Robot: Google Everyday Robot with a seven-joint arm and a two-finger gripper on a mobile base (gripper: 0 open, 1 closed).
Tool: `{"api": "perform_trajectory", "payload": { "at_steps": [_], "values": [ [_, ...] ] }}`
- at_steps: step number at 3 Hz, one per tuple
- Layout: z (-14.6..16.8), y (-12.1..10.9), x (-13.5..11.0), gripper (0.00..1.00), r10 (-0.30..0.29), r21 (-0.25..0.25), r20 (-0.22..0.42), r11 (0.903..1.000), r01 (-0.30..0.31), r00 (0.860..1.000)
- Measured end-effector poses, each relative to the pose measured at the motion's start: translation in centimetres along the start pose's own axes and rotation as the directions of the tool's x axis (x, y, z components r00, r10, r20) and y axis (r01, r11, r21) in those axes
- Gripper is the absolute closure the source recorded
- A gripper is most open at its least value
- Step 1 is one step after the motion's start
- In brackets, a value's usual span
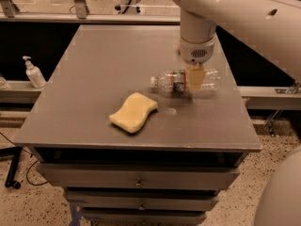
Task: Knock water bottle over
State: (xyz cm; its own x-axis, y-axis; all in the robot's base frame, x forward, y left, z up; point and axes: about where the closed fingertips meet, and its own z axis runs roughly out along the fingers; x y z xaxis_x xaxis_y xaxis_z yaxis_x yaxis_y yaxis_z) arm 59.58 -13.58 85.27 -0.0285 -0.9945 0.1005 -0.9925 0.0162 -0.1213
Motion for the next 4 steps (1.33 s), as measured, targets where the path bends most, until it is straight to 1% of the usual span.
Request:
{"api": "perform_trajectory", "payload": {
  "at_steps": [1,2,3,4],
  "values": [
    [-0.1,0.3,-0.1,0.00,0.003,0.001,0.010,1.0000,-0.003,1.000],
    [-0.5,0.4,-0.4,0.00,0.009,0.008,0.038,0.9999,-0.009,0.999],
    [-1.3,0.5,-0.9,0.00,0.029,0.028,0.125,0.9991,-0.032,0.992],
    [-1.9,0.6,-1.4,0.00,0.052,0.042,0.219,0.9972,-0.063,0.974]
  ]
}}
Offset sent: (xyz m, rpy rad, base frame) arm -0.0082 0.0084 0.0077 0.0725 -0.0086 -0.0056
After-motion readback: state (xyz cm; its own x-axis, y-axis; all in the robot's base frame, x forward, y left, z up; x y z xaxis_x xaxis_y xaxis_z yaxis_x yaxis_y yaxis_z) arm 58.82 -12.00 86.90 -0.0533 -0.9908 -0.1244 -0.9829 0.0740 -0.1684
